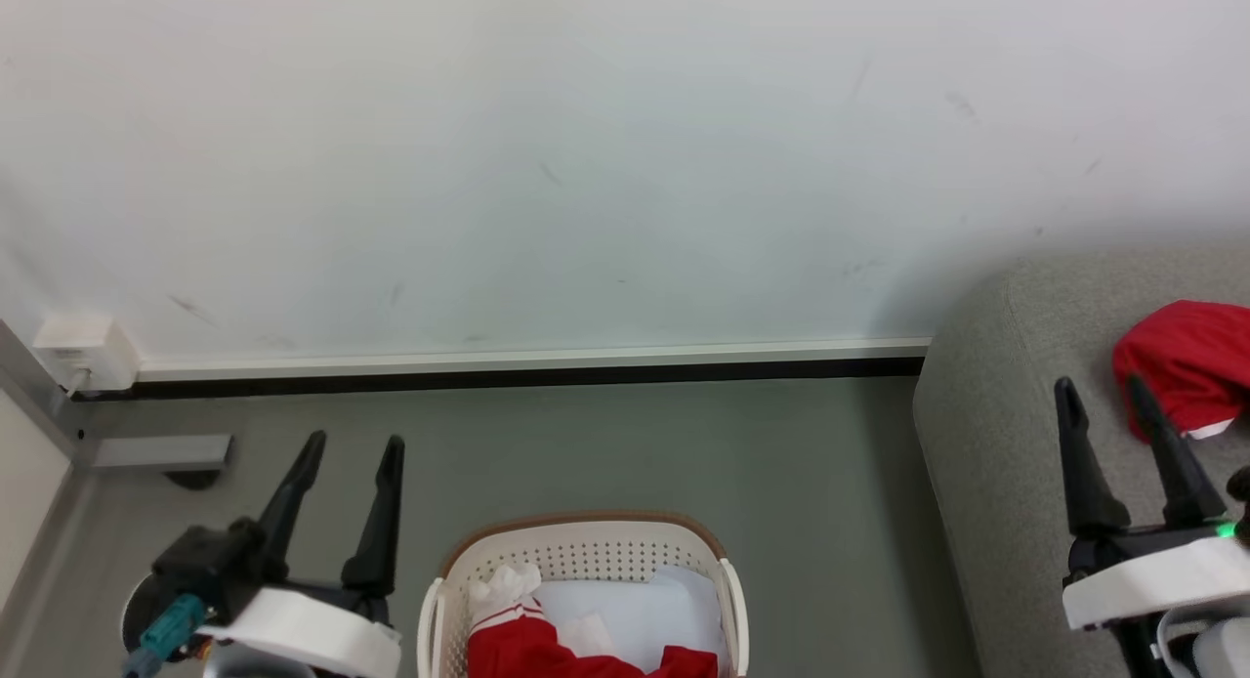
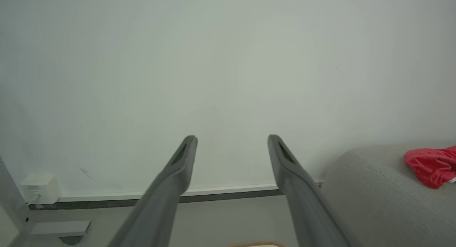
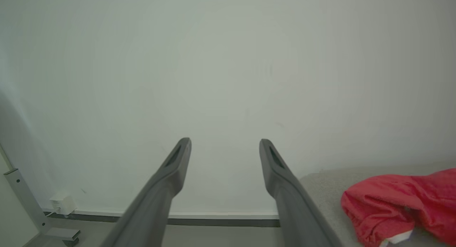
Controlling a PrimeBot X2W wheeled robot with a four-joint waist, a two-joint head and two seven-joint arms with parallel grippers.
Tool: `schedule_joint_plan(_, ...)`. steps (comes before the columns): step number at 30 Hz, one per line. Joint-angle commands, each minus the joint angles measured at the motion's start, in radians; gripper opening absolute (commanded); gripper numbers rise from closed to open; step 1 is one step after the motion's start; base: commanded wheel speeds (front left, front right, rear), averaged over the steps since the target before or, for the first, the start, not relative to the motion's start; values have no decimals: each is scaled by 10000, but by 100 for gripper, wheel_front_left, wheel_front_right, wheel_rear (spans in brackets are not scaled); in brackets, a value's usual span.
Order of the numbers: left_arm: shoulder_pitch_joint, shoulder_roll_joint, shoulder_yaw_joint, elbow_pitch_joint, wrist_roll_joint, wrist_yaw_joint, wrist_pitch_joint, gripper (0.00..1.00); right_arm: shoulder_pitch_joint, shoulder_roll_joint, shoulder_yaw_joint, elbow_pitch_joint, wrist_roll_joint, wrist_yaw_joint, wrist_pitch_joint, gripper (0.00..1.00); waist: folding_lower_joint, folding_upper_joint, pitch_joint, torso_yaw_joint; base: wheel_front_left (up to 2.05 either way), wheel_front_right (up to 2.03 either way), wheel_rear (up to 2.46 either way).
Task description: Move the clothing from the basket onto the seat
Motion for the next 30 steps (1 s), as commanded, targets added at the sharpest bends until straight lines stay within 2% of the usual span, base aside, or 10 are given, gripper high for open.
schedule_joint_plan(1,276,-48,167,-9,248,-5,-2,100,412,203,-164,-145,-147,-22,-23,100,1,0,10,24,0,0,0)
schedule_joint_plan(6,832,-510,952,-134,862,-62,-2,100,1317,1105,-912,-724,-1056,-22,-14,100,1,0,90,108,0,0,0)
schedule_joint_plan(12,1477,-1154,1834,-315,1524,-256,-3,100,2057,1771,-1127,-1076,-2027,-22,-15,100,1,0,180,52,0,0,0)
schedule_joint_plan(16,1805,-1667,2356,-547,2036,-406,-1,100,2187,1838,-872,-1016,-2483,-22,-16,100,1,0,224,-7,0,0,0)
schedule_joint_plan(21,1866,-2088,2426,-568,2680,-633,-3,100,2108,1806,-554,-972,-2573,-22,-16,100,1,0,229,23,0,0,0)
schedule_joint_plan(30,1688,-2345,2790,-317,2965,-1016,-3,100,1894,1757,-421,-906,-2544,-22,-15,100,1,0,246,2,0,0,0)
